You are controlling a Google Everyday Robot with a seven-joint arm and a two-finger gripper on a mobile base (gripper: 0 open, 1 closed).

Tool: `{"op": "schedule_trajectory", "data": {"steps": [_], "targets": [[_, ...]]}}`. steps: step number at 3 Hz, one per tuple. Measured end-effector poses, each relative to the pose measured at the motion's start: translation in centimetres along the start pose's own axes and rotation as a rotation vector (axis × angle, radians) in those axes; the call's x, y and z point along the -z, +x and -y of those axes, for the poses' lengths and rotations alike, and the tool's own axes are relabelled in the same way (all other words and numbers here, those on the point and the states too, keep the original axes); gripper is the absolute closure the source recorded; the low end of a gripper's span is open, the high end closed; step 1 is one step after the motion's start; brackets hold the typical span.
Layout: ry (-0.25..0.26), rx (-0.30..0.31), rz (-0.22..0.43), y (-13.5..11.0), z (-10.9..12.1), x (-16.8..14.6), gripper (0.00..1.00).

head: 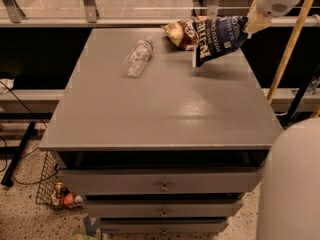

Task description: Move blue chip bag near brown chip bag

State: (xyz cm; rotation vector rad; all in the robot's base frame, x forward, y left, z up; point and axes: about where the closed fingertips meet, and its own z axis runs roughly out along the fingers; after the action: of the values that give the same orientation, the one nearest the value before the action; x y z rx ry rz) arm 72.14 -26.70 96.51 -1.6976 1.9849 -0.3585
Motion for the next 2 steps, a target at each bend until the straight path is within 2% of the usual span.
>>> {"op": "schedule_trajectory", "data": {"steps": [1,2], "targets": [[0.017,-0.015,0.005,-0.8,1.6,-2.4,1.00],[0.028,-0.075,-0.013,-0.2,2.9,-5.4,0.74]]}}
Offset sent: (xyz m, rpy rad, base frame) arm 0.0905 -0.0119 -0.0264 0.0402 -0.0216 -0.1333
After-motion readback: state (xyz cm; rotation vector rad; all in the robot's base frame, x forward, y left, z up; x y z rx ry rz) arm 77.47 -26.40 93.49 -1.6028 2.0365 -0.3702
